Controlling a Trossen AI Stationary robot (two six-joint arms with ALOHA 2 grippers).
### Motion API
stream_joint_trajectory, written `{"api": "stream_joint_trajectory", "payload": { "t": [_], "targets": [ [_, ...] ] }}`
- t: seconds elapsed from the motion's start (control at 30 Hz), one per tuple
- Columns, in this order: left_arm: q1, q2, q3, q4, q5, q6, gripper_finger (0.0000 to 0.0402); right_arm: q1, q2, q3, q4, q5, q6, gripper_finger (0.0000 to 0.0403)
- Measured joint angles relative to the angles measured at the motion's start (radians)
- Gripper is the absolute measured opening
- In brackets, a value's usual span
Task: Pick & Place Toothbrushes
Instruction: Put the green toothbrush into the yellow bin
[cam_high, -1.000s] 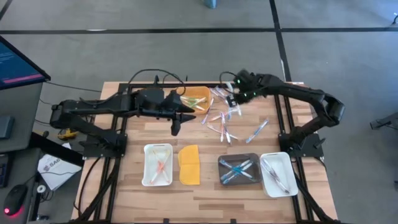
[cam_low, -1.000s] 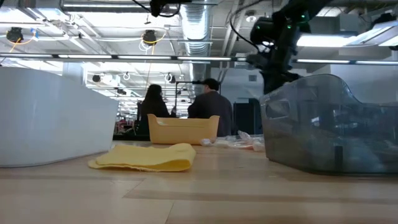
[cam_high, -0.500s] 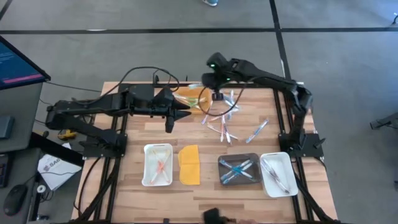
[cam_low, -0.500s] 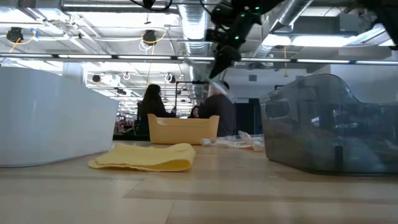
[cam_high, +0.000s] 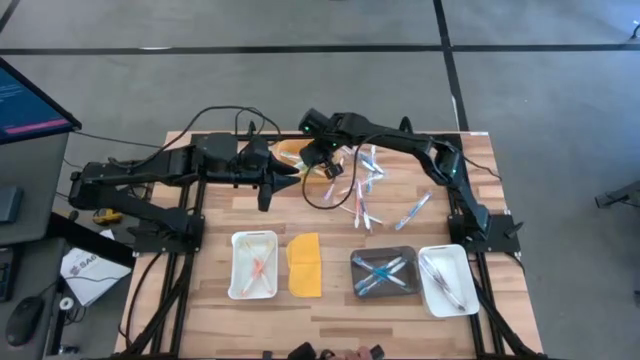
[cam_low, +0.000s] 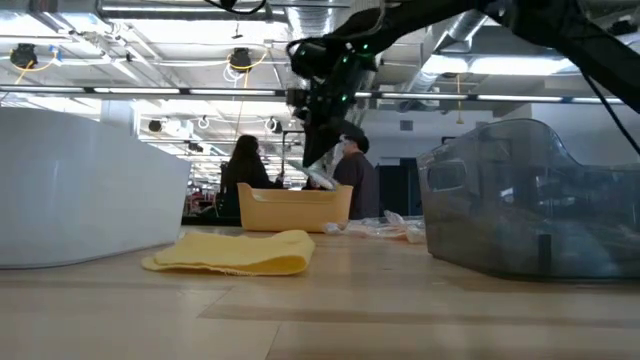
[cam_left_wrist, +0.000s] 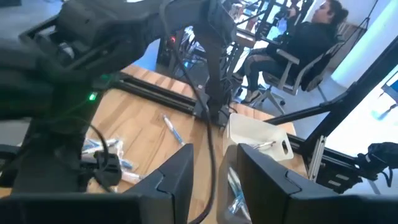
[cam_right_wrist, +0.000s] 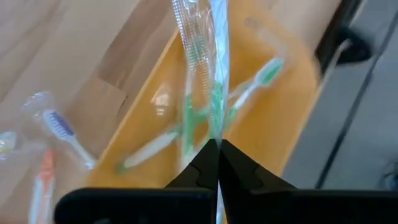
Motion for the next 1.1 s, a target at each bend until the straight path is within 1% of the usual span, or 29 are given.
{"api": "stream_joint_trajectory", "payload": {
  "t": [0.07, 0.13, 0.2, 0.27, 0.33, 0.43, 0.6, 0.7, 0.9, 1.1],
  "targets": [
    [0.0, 0.0, 0.0, -0.012, 0.0, 0.0, 0.0117, -0.005, 0.019, 0.002, 0.013, 0.0, 0.069, 0.0],
    [0.0, 0.0, 0.0, -0.016, 0.0, 0.0, 0.0117, -0.012, 0.021, 0.002, 0.009, 0.001, 0.096, 0.0],
    [0.0, 0.0, 0.0, -0.02, 0.0, 0.001, 0.0117, -0.014, 0.036, 0.009, 0.038, 0.001, 0.096, 0.0],
    [0.0, 0.001, 0.0, -0.022, 0.0, 0.006, 0.0117, -0.017, 0.046, 0.001, -0.012, 0.001, 0.095, 0.0],
    [0.0, 0.001, 0.0, -0.021, 0.0, 0.008, 0.0117, -0.015, 0.068, 0.004, 0.007, 0.001, 0.093, 0.0],
    [0.002, 0.001, 0.0, -0.02, -0.004, 0.008, 0.0117, -0.015, 0.081, 0.003, -0.041, 0.002, 0.095, 0.0],
    [0.002, 0.001, 0.0, -0.021, -0.008, 0.01, 0.0117, -0.015, 0.08, -0.002, 0.027, 0.01, 0.095, 0.0],
    [0.002, 0.001, 0.0, -0.021, -0.009, 0.011, 0.0117, -0.016, 0.08, -0.003, 0.059, 0.063, 0.107, 0.0],
    [0.002, 0.001, 0.0, -0.021, -0.016, 0.027, 0.0117, -0.022, 0.08, -0.003, 0.055, 0.078, 0.145, 0.0],
    [0.002, 0.002, 0.0, -0.02, -0.024, 0.027, 0.0117, -0.025, 0.08, -0.004, 0.038, 0.08, 0.136, 0.0]
  ]
}}
